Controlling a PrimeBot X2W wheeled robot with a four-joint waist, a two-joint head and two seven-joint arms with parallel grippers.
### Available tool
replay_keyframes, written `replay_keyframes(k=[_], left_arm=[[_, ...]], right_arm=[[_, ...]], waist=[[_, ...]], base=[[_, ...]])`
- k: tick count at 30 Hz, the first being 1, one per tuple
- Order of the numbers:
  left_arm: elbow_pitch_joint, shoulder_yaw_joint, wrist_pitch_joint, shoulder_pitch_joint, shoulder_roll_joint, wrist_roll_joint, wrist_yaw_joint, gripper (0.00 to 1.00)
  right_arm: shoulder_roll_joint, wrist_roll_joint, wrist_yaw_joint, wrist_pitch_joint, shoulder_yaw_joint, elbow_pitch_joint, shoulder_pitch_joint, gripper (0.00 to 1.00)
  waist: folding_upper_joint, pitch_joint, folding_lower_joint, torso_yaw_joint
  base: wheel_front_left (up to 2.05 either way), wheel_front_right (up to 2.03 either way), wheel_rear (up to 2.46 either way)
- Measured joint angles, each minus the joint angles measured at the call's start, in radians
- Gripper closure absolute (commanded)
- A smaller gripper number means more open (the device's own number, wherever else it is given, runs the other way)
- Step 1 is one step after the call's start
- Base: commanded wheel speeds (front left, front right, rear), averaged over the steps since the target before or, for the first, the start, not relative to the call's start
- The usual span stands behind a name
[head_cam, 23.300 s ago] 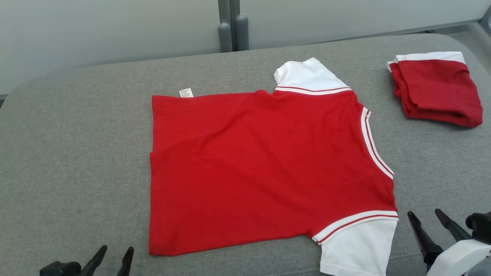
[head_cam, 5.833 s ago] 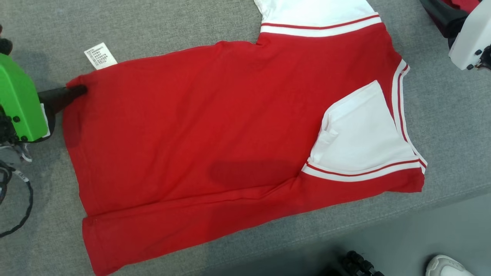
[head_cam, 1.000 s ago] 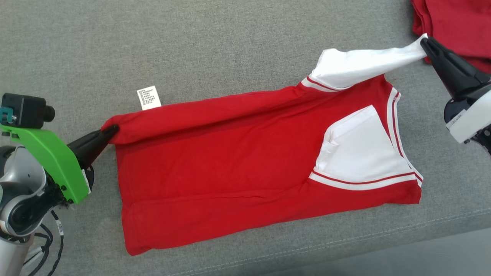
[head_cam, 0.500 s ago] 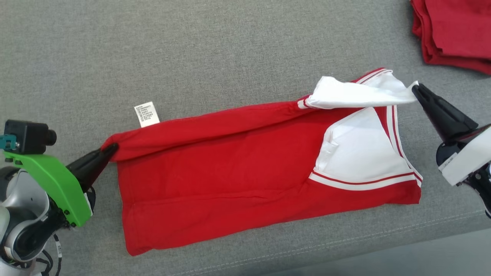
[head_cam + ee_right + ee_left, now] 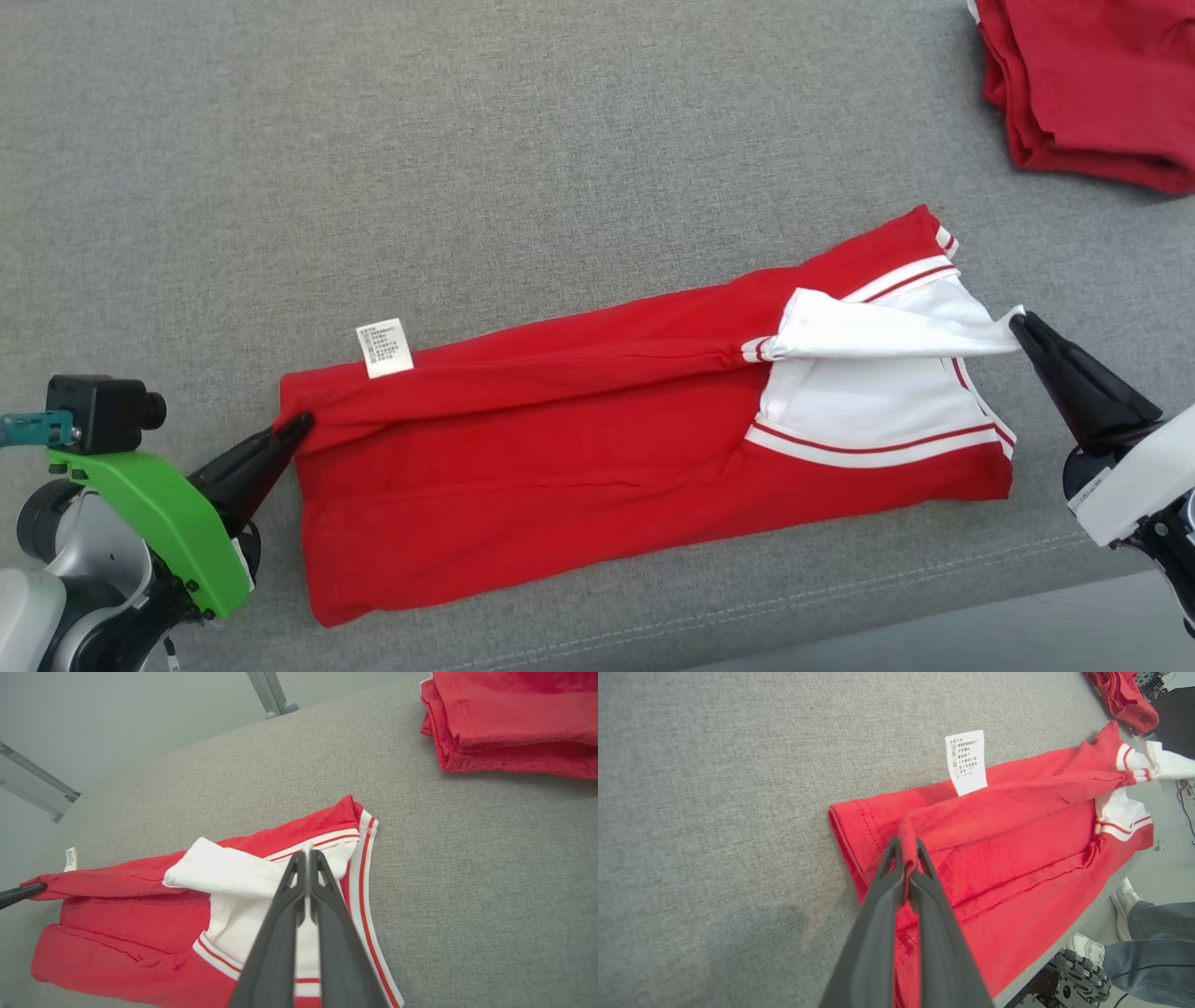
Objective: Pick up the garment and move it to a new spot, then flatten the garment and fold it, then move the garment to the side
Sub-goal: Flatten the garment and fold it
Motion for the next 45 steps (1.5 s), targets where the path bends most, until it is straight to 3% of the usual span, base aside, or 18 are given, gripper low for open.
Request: replay_keyframes(k=[23,24,27,29,30,31,32,45], left_arm=[[-0.004,-0.017,-0.037,0.053,-0.002,0.034,0.0,0.98],[-0.004,-0.02,-0.037,0.053,-0.003,0.039,0.0,0.8],[-0.003,-0.027,-0.037,0.054,-0.004,0.045,0.0,0.55],[-0.001,-0.029,-0.037,0.055,-0.003,0.05,0.0,0.42],[0.0,-0.029,-0.037,0.055,-0.003,0.051,0.0,0.25],[0.001,-0.029,-0.038,0.055,-0.003,0.051,0.0,0.07],[0.004,-0.029,-0.044,0.055,-0.003,0.051,0.0,0.0],[0.005,-0.061,-0.034,0.084,0.007,0.086,0.002,0.0]], right_arm=[[-0.012,-0.013,-0.018,-0.009,0.032,0.004,0.116,1.0],[-0.012,-0.014,-0.018,-0.009,0.034,0.006,0.116,1.0],[-0.013,-0.014,-0.018,-0.008,0.041,0.013,0.117,1.0],[-0.013,-0.021,-0.018,-0.008,0.044,0.018,0.117,0.79],[-0.015,-0.026,-0.018,-0.008,0.047,0.021,0.117,0.62],[-0.017,-0.031,-0.018,-0.007,0.05,0.024,0.117,0.29],[-0.02,-0.035,-0.018,-0.007,0.055,0.028,0.117,0.0],[-0.015,-0.045,-0.018,0.005,0.076,0.068,0.117,0.0]], waist=[[0.0,0.008,0.0,0.014],[0.0,0.008,0.0,0.015],[0.0,0.01,0.0,0.017],[0.0,0.011,0.0,0.02],[0.0,0.011,0.0,0.021],[0.0,0.011,0.0,0.021],[0.0,0.01,0.0,0.022],[0.0,-0.009,0.0001,0.024]], base=[[0.0,0.0,0.0],[0.0,0.0,0.0],[0.0,0.0,0.0],[0.0,0.0,0.0],[0.0,0.0,0.0],[0.0,0.0,0.0],[0.0,0.0,0.0],[0.0,0.0,0.0]])
